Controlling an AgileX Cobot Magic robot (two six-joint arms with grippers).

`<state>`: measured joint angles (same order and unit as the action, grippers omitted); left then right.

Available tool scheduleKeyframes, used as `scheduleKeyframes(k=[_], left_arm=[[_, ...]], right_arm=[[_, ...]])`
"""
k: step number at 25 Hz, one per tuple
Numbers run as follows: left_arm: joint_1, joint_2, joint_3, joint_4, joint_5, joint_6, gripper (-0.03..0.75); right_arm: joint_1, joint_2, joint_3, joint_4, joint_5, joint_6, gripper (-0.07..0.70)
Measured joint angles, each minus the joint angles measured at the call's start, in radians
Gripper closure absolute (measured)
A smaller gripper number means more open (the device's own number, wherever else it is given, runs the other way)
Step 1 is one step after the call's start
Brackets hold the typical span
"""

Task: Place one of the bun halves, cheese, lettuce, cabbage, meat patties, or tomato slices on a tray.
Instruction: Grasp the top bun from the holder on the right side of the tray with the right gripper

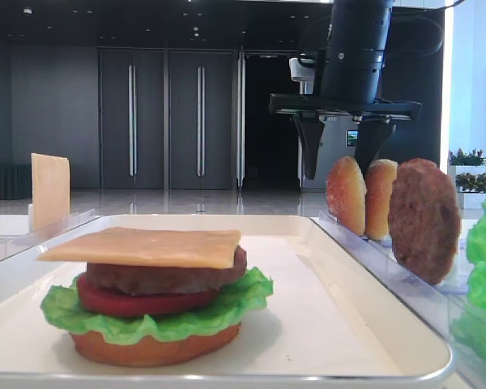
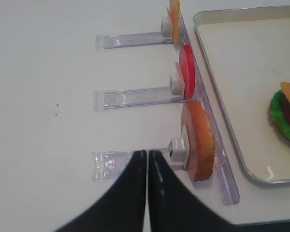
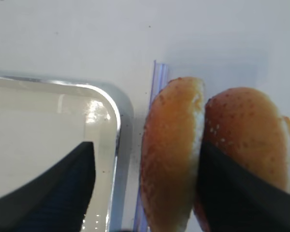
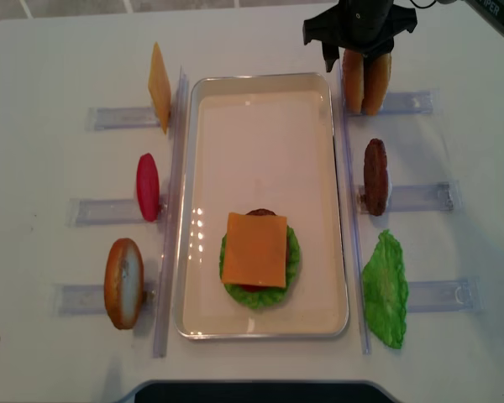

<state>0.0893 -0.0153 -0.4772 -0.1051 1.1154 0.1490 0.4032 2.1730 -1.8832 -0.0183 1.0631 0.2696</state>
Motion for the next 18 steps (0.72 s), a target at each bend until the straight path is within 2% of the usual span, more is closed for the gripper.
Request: scheduleKeyframes(k=[10, 18], left_arm=[[0.0, 0.0, 0.0, 0.0, 0.0, 0.0, 0.722], [0.0, 0.0, 0.0, 0.0, 0.0, 0.0, 0.722]], right_arm=[[0.0, 0.0, 0.0, -0.049, 0.008, 0.002, 0.393], [0.0, 0.0, 0.0, -0.049, 0.014, 0.003, 0.395]])
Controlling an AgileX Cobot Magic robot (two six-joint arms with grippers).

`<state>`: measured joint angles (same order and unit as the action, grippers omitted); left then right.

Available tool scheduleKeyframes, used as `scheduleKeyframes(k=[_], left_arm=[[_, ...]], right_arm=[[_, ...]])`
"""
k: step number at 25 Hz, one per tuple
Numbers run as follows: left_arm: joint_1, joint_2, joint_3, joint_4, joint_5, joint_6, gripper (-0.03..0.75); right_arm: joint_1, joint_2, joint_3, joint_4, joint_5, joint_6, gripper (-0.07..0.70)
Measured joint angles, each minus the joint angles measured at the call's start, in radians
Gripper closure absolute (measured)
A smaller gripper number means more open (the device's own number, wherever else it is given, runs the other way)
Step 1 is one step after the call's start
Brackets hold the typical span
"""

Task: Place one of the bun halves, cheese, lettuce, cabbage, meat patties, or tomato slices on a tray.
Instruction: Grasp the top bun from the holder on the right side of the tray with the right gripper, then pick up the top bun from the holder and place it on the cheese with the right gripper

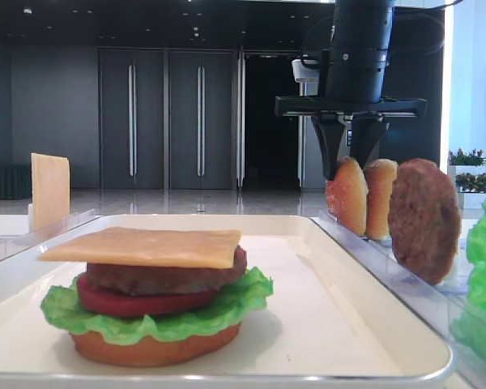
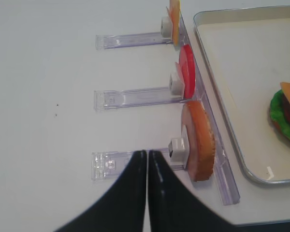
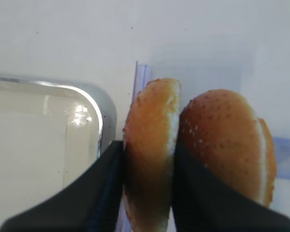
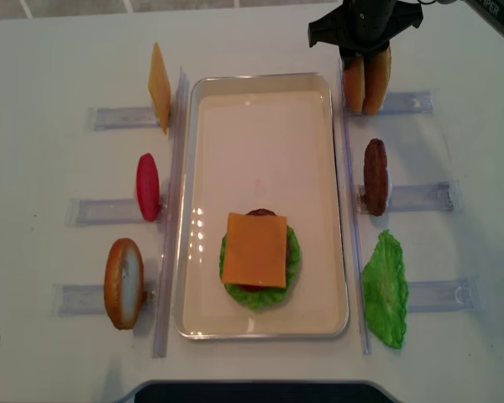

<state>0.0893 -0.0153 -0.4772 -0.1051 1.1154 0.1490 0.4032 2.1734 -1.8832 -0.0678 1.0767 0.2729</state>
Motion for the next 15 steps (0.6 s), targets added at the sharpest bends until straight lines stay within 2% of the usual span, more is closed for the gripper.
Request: scheduleKeyframes(k=[8, 15], left_arm=[[0.0, 0.0, 0.0, 0.0, 0.0, 0.0, 0.722], [0.0, 0.0, 0.0, -0.001, 0.0, 0.0, 0.722]], right_arm=[[0.011, -0.03, 0.0, -0.004, 0.02, -0.016, 0.399], [0.02, -0.111, -0.047, -0.006, 0.09, -0.037, 0.402]])
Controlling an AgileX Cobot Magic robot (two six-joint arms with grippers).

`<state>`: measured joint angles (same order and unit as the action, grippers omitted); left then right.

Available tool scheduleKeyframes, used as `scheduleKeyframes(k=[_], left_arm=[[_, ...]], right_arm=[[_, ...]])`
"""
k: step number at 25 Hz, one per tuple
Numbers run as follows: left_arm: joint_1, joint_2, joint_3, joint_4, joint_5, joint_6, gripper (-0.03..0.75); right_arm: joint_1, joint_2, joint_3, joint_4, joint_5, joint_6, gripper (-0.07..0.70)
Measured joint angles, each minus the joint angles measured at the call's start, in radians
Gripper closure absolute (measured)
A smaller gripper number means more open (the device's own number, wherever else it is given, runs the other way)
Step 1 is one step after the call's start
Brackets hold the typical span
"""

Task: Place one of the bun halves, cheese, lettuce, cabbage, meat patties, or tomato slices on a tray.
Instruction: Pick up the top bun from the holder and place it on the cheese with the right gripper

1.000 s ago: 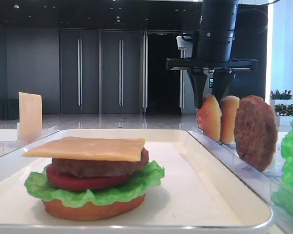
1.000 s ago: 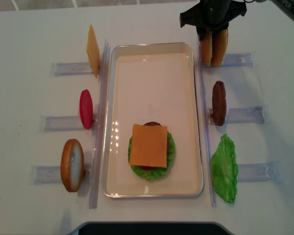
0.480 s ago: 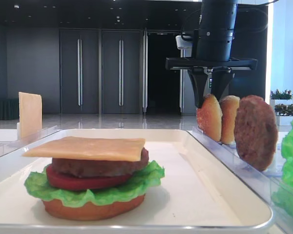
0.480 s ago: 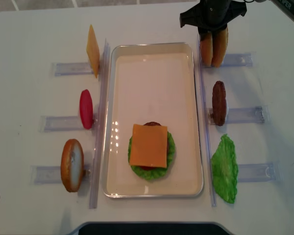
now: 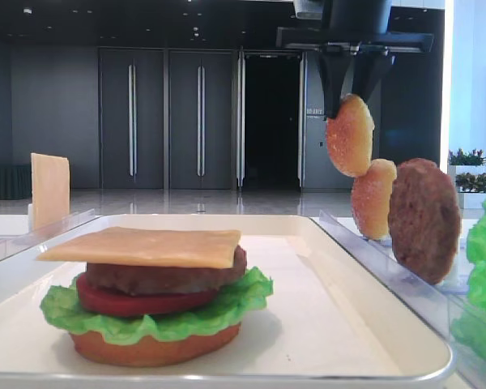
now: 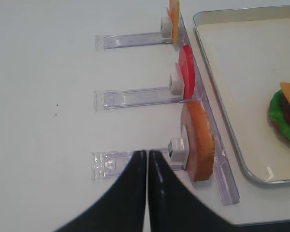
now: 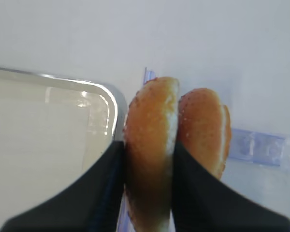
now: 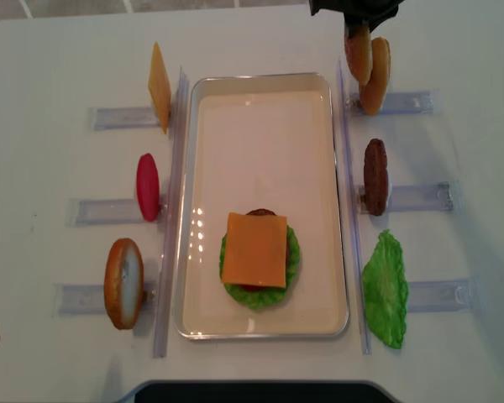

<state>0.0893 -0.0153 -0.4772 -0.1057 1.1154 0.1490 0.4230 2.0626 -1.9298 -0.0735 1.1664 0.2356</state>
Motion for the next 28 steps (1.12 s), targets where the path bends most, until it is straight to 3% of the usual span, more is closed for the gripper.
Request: scheduleKeyframes(k=[9, 22, 28], left_arm=[[0.0, 0.0, 0.0, -0.001, 0.0, 0.0, 0.722], [0.0, 0.0, 0.0, -0.001, 0.0, 0.0, 0.722], [0.0, 0.0, 0.0, -0.001, 0.0, 0.0, 0.722]], right_arm=[[0.0, -0.094, -0.003, -0.019, 0.054, -0.009, 0.403], [0.0, -0.125, -0.003, -0.031, 0.06, -0.013, 0.412], [0.0, -0.13, -0.002, 0.027, 0.061, -0.023, 0.412]])
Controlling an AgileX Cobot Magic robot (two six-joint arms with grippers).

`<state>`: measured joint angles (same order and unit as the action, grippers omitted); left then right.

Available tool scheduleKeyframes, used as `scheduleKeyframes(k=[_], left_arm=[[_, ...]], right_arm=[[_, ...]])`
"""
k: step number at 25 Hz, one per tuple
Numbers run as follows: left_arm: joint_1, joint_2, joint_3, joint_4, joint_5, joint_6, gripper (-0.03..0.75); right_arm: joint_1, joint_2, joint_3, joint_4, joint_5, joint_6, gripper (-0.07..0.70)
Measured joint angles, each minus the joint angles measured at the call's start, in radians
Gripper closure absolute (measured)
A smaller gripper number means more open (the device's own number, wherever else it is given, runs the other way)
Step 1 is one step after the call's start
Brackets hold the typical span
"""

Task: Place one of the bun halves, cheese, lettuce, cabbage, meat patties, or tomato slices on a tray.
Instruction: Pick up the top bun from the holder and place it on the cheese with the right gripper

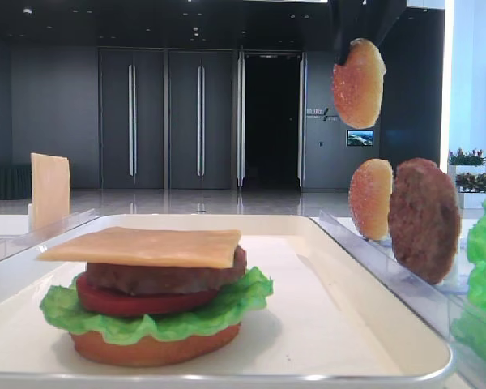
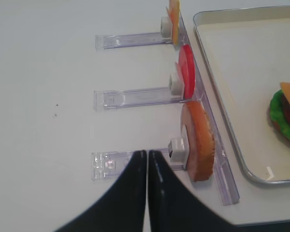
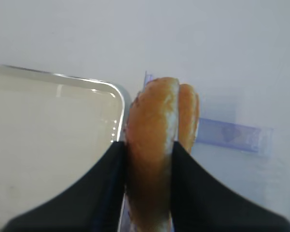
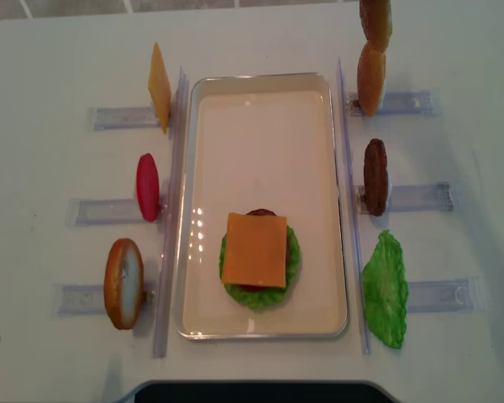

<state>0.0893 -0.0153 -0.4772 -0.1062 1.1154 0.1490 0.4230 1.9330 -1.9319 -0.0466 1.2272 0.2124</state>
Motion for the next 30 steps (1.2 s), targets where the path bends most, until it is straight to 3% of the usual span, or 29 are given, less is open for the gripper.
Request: scheduleKeyframes(k=[10, 30], left_arm=[[0.0, 0.0, 0.0, -0.001, 0.0, 0.0, 0.722], [0.0, 0.0, 0.0, -0.001, 0.0, 0.0, 0.722]], right_arm=[[0.026, -0.128, 0.048, 0.058, 0.0, -0.004, 0.412], [0.028, -0.594, 0.586, 0.058, 0.001, 0.011, 0.412]])
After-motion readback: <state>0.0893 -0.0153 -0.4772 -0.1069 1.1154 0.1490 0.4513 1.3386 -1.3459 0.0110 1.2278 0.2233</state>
